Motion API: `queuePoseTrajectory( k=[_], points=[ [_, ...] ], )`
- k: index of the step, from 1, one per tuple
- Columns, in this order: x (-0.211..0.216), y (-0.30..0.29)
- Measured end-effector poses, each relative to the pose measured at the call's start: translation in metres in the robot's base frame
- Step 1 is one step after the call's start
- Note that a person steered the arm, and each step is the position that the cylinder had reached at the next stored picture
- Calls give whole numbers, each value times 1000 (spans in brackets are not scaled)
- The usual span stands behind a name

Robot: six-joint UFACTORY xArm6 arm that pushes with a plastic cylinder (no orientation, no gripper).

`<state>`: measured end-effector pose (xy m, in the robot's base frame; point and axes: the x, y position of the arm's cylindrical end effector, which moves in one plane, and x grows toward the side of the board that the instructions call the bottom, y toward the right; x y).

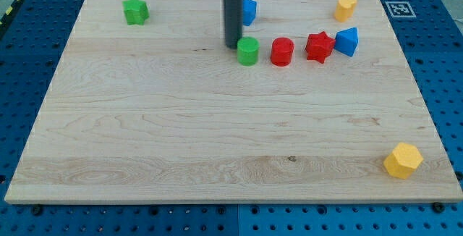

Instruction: Push the red star towards the center left side of the board

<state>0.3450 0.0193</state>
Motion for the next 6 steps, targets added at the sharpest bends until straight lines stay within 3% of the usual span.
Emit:
queuePoseTrajectory(
  k=[2,3,4,6],
  points=[
    [-10,87],
    [-32,103],
    [-10,121],
    [110,131]
  ],
)
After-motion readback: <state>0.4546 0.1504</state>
